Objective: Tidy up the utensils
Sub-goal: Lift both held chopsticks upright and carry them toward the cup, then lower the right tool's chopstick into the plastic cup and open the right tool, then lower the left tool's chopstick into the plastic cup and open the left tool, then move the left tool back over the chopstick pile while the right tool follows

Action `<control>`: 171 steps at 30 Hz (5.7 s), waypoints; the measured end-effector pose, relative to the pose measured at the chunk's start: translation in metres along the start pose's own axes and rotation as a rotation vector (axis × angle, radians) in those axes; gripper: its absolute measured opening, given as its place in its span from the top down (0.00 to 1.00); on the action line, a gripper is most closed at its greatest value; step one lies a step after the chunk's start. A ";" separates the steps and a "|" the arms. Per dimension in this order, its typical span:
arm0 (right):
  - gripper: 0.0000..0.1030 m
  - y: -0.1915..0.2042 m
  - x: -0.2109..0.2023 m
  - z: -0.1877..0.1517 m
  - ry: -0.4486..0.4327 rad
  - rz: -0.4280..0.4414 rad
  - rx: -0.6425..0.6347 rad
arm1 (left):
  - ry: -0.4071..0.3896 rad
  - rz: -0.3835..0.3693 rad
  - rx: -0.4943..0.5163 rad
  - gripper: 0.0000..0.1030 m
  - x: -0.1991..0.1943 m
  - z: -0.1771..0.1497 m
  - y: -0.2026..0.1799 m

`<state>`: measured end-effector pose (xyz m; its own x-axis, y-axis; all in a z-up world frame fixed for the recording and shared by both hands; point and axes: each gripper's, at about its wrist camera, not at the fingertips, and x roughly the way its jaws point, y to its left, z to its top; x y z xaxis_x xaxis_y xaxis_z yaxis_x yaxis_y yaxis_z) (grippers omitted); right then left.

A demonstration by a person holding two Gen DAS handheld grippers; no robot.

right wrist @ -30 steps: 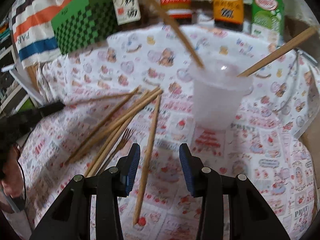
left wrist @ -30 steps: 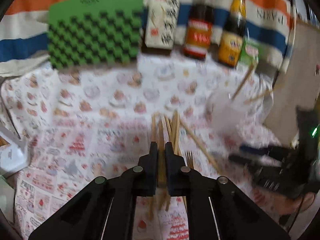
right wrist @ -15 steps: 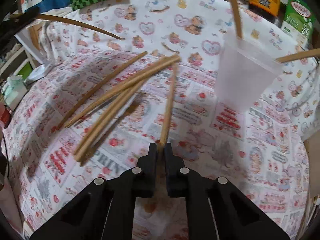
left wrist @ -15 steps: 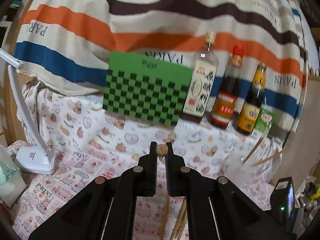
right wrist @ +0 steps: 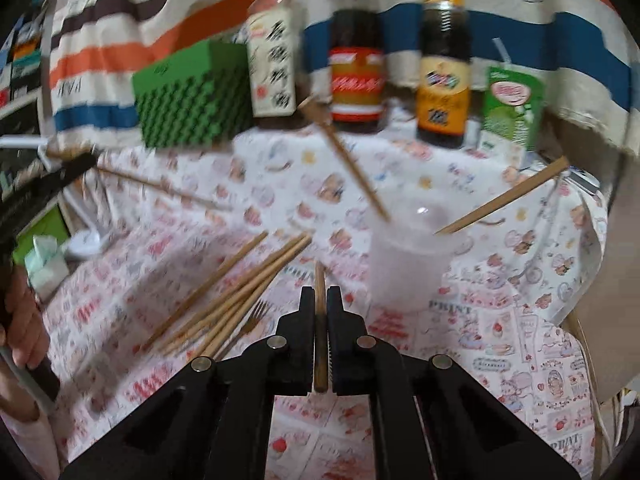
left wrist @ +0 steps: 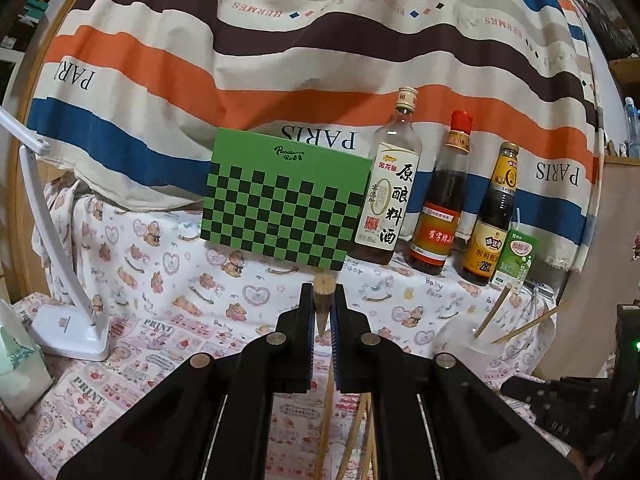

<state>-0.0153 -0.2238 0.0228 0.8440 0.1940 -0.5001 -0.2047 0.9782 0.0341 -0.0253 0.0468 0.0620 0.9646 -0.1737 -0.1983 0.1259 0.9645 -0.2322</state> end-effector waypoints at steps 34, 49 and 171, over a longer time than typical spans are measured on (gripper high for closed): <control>0.94 -0.073 -0.049 0.018 -0.432 -0.078 0.234 | -0.064 -0.154 -0.028 0.94 -0.017 0.001 -0.008; 0.86 -0.086 -0.032 0.017 -0.307 0.054 0.291 | -0.072 -0.306 0.051 0.94 -0.030 0.022 -0.092; 0.80 0.029 0.142 -0.006 0.343 0.197 0.209 | 0.228 0.126 -0.162 0.03 0.068 -0.010 0.021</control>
<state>0.0960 -0.1681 -0.0527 0.5782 0.3774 -0.7234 -0.2106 0.9256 0.3145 0.0406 0.0531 0.0342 0.8913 -0.1122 -0.4394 -0.0478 0.9403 -0.3371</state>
